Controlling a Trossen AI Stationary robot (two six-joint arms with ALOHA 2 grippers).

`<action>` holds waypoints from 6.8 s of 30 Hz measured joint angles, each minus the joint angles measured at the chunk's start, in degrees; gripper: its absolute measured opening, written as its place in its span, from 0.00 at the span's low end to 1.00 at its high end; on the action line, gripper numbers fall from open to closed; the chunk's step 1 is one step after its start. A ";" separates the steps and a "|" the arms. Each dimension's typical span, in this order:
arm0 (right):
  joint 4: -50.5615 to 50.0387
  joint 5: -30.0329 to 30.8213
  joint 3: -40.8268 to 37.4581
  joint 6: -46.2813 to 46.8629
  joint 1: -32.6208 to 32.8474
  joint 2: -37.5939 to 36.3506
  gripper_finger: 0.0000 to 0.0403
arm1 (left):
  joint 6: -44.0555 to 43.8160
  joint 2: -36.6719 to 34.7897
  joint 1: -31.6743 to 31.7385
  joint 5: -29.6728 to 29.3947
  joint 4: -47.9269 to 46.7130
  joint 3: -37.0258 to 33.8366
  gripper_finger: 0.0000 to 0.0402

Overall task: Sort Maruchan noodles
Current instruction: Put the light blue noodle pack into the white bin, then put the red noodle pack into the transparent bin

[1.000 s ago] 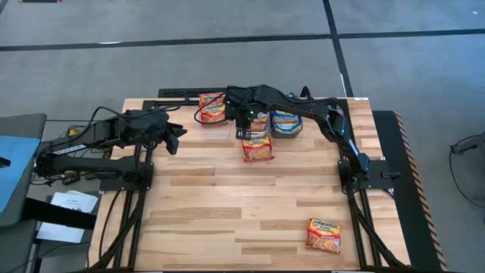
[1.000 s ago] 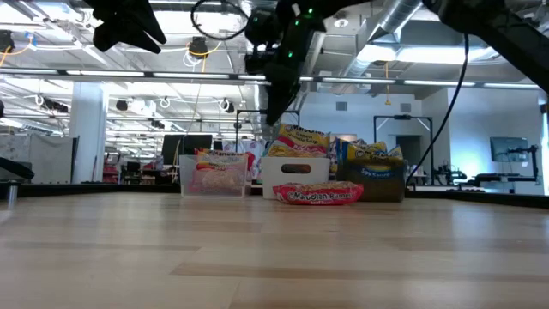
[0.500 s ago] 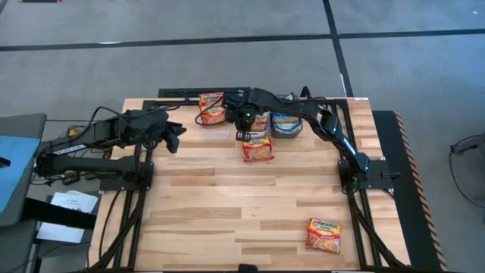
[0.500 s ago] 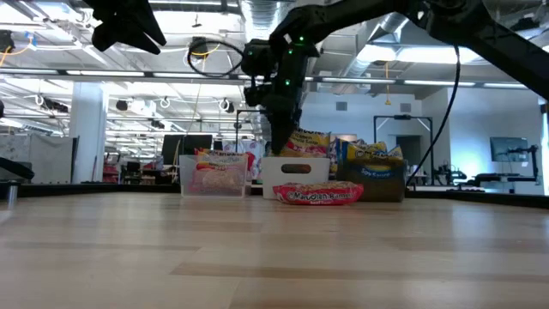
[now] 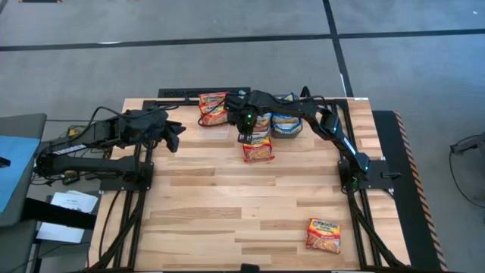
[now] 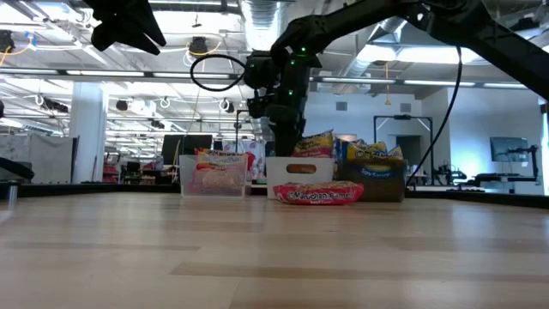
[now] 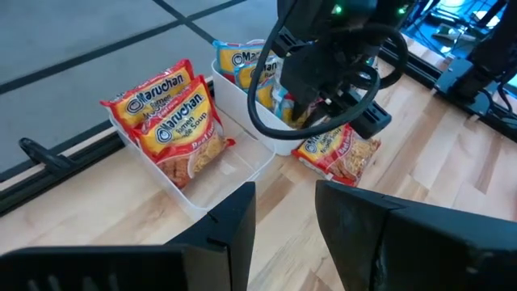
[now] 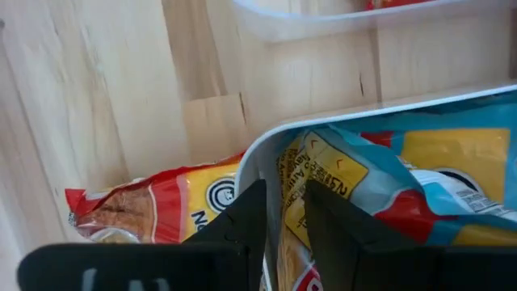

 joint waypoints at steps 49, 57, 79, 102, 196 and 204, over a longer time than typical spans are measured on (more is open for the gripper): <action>-24.76 -7.72 12.37 23.41 16.93 -14.54 0.28 | 6.63 0.00 -0.01 1.82 -3.59 0.00 0.29; -24.75 2.55 12.35 30.65 22.48 -20.35 0.28 | 6.78 0.02 -0.01 3.12 -6.29 0.00 0.29; -22.99 13.24 -18.57 39.65 23.40 -47.76 0.28 | 3.92 0.00 -0.01 3.12 -6.62 0.00 0.29; -13.62 -12.22 -60.30 66.76 38.92 -74.27 0.40 | -1.41 0.00 -0.01 1.70 -6.49 0.00 0.29; 18.95 -8.88 -65.35 49.26 31.96 -58.21 0.00 | -19.50 0.00 -0.02 5.83 -6.10 0.00 0.32; 18.93 -6.26 -60.28 36.09 24.33 -58.21 0.00 | -31.58 1.66 0.34 3.67 -3.34 0.00 0.45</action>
